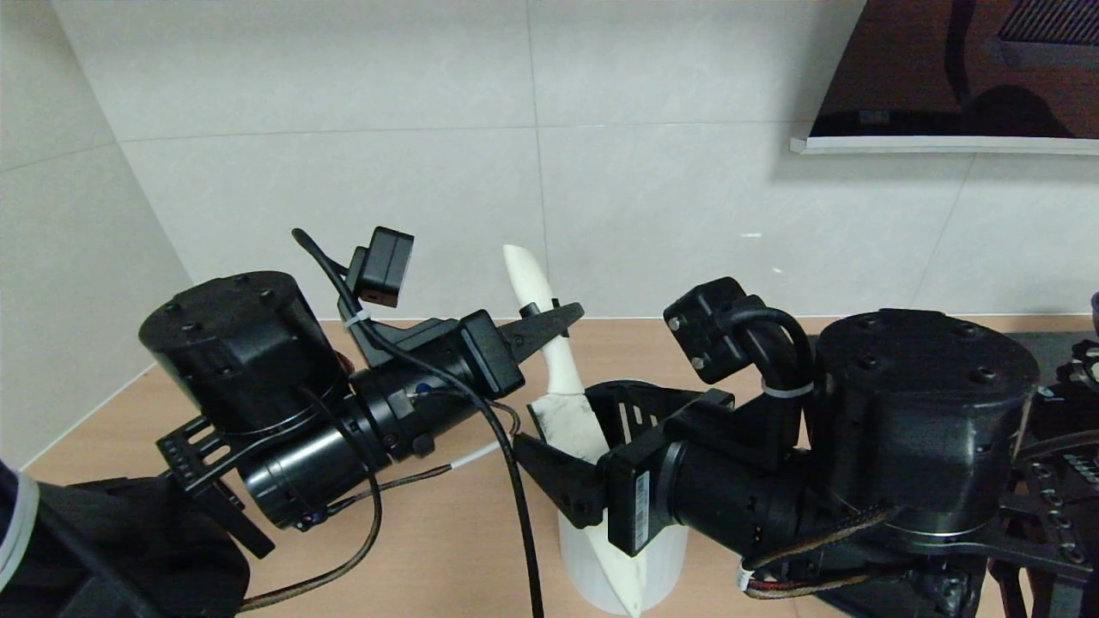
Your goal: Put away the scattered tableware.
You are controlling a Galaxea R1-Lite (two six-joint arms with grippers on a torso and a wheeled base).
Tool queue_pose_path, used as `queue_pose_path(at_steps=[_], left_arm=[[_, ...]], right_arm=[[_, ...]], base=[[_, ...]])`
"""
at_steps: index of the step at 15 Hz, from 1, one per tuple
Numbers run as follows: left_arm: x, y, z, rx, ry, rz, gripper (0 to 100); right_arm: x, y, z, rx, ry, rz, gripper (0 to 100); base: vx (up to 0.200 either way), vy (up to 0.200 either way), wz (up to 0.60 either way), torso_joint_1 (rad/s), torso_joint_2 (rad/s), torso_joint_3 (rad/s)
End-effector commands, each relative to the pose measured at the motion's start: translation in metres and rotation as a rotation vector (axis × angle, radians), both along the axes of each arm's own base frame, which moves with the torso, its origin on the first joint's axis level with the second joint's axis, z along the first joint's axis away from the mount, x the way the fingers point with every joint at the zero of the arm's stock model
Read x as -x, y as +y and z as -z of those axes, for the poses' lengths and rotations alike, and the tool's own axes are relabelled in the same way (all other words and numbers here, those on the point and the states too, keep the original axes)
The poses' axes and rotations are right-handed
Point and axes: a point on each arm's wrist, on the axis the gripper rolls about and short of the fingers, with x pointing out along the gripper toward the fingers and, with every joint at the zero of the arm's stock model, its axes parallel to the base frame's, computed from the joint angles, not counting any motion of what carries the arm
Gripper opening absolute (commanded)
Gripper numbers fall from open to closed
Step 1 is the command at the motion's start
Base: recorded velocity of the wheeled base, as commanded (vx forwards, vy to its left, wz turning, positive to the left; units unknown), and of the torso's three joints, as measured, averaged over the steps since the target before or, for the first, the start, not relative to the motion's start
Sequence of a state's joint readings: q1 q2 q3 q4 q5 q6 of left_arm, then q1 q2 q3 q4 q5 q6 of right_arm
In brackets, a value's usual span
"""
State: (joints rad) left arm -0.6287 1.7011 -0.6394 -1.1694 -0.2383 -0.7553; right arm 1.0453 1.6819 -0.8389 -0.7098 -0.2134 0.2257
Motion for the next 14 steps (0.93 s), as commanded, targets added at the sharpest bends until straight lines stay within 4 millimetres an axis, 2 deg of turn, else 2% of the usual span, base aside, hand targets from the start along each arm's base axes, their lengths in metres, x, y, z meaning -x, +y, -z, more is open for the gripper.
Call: queue_pose_path(at_steps=[1, 5, 6, 8, 10, 12, 14], left_arm=[[0.001, 0.001, -0.004, 0.011, -0.013, -0.003, 0], [0.007, 0.008, -0.024, 0.025, -0.039, -0.007, 0], [0.010, 0.012, -0.033, 0.006, -0.014, -0.018, 0], [0.011, 0.016, -0.048, 0.004, -0.004, -0.060, 0], [0.009, 0.017, -0.063, 0.015, -0.018, -0.147, 0], [0.005, 0.017, -0.076, -0.050, -0.007, -0.286, 0], [0.002, 0.007, -0.086, -0.104, -0.046, -0.441, 0]], right_arm=[[-0.003, -0.004, -0.003, -0.008, -0.007, 0.017, 100], [-0.023, -0.034, -0.025, -0.064, -0.048, 0.123, 100], [-0.034, -0.046, -0.033, -0.084, -0.065, 0.172, 100], [-0.042, -0.057, -0.040, -0.100, -0.080, 0.221, 100], [-0.047, -0.062, -0.040, -0.100, -0.082, 0.245, 100], [-0.051, -0.065, -0.039, -0.097, -0.081, 0.261, 100], [-0.055, -0.069, -0.041, -0.100, -0.085, 0.279, 100]], base=[[0.000, 0.000, 0.00, 0.000, 0.00, 0.000], [0.000, 0.000, 0.00, 0.000, 0.00, 0.000], [0.000, 0.000, 0.00, 0.000, 0.00, 0.000], [0.000, 0.000, 0.00, 0.000, 0.00, 0.000], [0.000, 0.000, 0.00, 0.000, 0.00, 0.000], [0.000, 0.000, 0.00, 0.000, 0.00, 0.000], [0.000, 0.000, 0.00, 0.000, 0.00, 0.000]])
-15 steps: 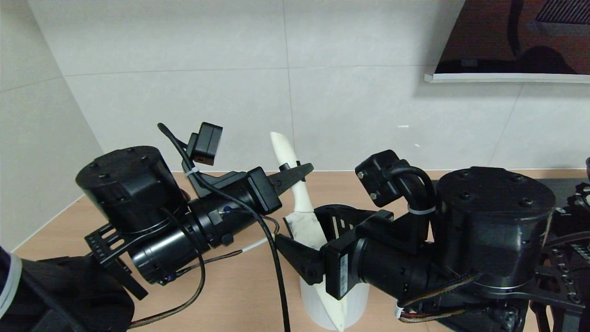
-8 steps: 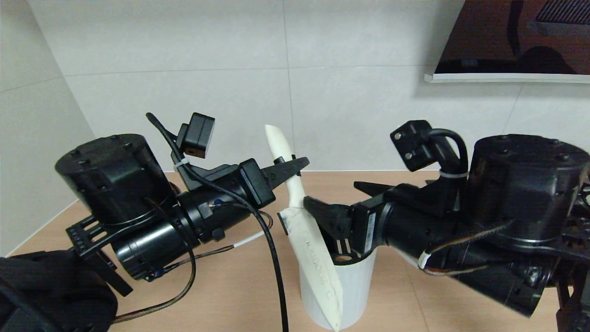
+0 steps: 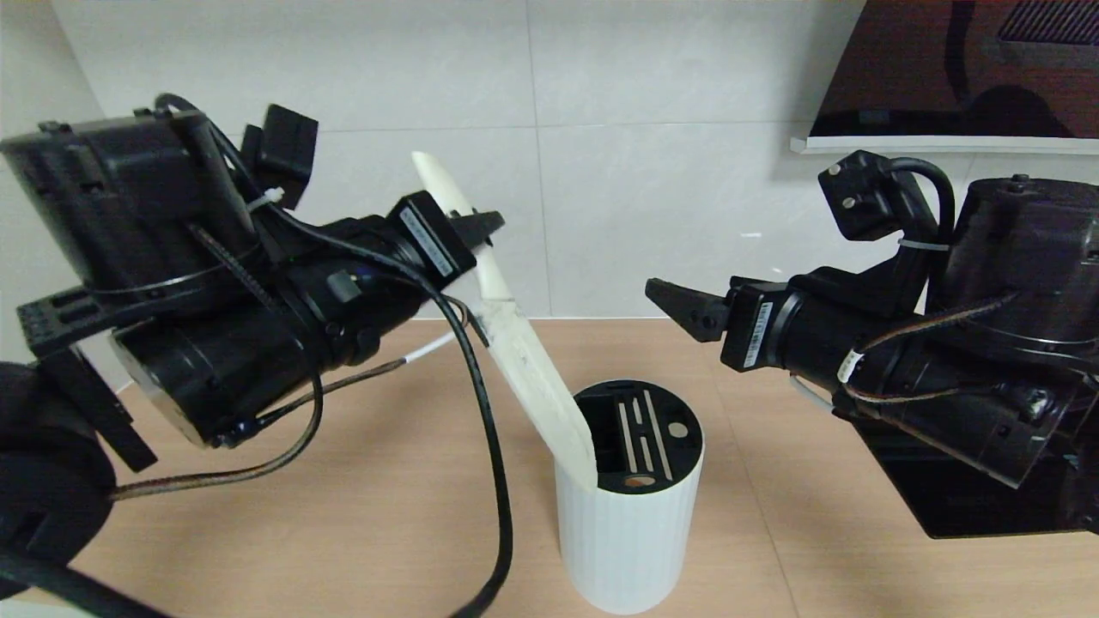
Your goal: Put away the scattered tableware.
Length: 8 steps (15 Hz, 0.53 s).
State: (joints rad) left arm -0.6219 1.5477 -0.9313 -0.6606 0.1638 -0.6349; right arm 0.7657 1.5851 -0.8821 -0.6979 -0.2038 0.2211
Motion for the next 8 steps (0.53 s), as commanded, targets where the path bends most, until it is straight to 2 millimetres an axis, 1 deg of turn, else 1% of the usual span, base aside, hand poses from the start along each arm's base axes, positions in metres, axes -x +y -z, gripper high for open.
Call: queue_pose_path(at_steps=[1, 2, 3, 4, 6, 8], left_arm=[[-0.003, -0.017, -0.016, -0.054, -0.069, -0.088, 0], [-0.007, -0.022, -0.017, -0.100, -0.090, -0.141, 0], [-0.011, -0.026, -0.023, -0.164, -0.138, -0.226, 0], [-0.011, -0.026, -0.024, -0.195, -0.155, -0.271, 0], [-0.006, -0.036, -0.014, -0.254, -0.151, -0.337, 0], [-0.002, -0.056, -0.006, -0.270, -0.154, -0.405, 0]], right_arm=[[-0.004, -0.004, -0.002, -0.005, -0.006, 0.019, 100], [-0.005, -0.005, -0.002, -0.005, -0.006, 0.025, 100], [-0.006, -0.008, -0.003, -0.008, -0.008, 0.034, 100], [-0.007, -0.010, -0.004, -0.009, -0.009, 0.043, 100], [-0.010, -0.013, -0.004, -0.008, -0.010, 0.056, 100], [-0.010, -0.012, -0.002, -0.005, -0.006, 0.056, 100]], base=[[0.000, 0.000, 0.00, 0.000, 0.00, 0.000], [0.000, 0.000, 0.00, 0.000, 0.00, 0.000], [0.000, 0.000, 0.00, 0.000, 0.00, 0.000], [0.000, 0.000, 0.00, 0.000, 0.00, 0.000], [0.000, 0.000, 0.00, 0.000, 0.00, 0.000], [0.000, 0.000, 0.00, 0.000, 0.00, 0.000]])
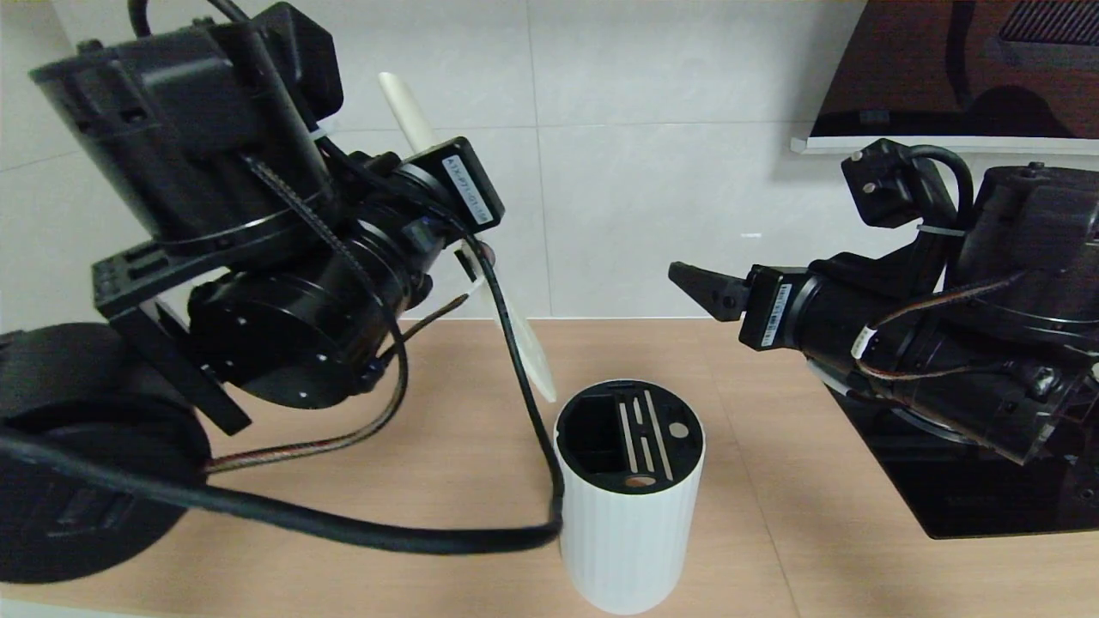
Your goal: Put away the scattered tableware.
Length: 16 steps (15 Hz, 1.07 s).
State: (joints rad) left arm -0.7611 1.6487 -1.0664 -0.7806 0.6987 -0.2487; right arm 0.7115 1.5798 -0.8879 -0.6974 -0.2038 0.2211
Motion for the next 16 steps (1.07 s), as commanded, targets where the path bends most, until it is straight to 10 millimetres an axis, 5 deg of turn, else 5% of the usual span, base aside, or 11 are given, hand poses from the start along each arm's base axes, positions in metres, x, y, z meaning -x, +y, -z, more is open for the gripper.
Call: queue_pose_path(at_steps=[1, 16], left_arm=[[-0.003, -0.026, 0.023, -0.049, 0.023, -0.026, 0], [0.011, -0.062, 0.053, -0.099, -0.034, 0.035, 0]], right_arm=[[-0.001, 0.000, 0.001, 0.002, 0.002, 0.001, 100], [-0.005, -0.002, 0.004, 0.009, 0.008, 0.017, 100]], base=[[0.000, 0.000, 0.00, 0.000, 0.00, 0.000], [0.000, 0.000, 0.00, 0.000, 0.00, 0.000]])
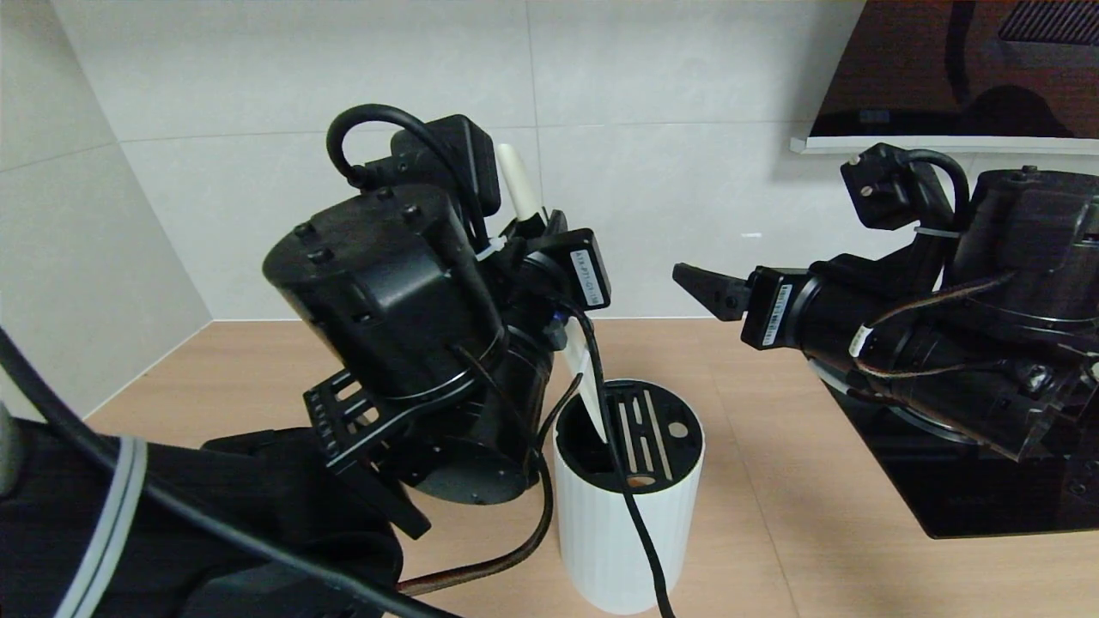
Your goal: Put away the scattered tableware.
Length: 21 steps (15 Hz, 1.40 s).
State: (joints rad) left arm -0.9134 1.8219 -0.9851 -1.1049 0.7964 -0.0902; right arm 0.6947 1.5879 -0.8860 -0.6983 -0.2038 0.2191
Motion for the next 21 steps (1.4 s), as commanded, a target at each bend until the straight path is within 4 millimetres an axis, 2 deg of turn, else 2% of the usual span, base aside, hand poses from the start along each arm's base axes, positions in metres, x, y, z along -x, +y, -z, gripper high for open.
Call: queue_pose_path(at_steps=[1, 10, 21], left_arm=[[-0.001, -0.005, 0.008, -0.015, 0.014, 0.008, 0], [-0.003, -0.016, 0.032, -0.064, 0.052, 0.028, 0], [-0.004, -0.034, 0.078, -0.125, 0.102, 0.078, 0]], right_arm=[[0.000, 0.000, 0.001, 0.002, 0.003, 0.000, 100], [0.000, 0.000, 0.001, 0.002, 0.003, 0.000, 100], [-0.002, 0.001, 0.002, 0.004, 0.006, 0.000, 100]], base=[[0.000, 0.000, 0.00, 0.000, 0.00, 0.000], [0.000, 0.000, 0.00, 0.000, 0.00, 0.000], [0.000, 0.000, 0.00, 0.000, 0.00, 0.000]])
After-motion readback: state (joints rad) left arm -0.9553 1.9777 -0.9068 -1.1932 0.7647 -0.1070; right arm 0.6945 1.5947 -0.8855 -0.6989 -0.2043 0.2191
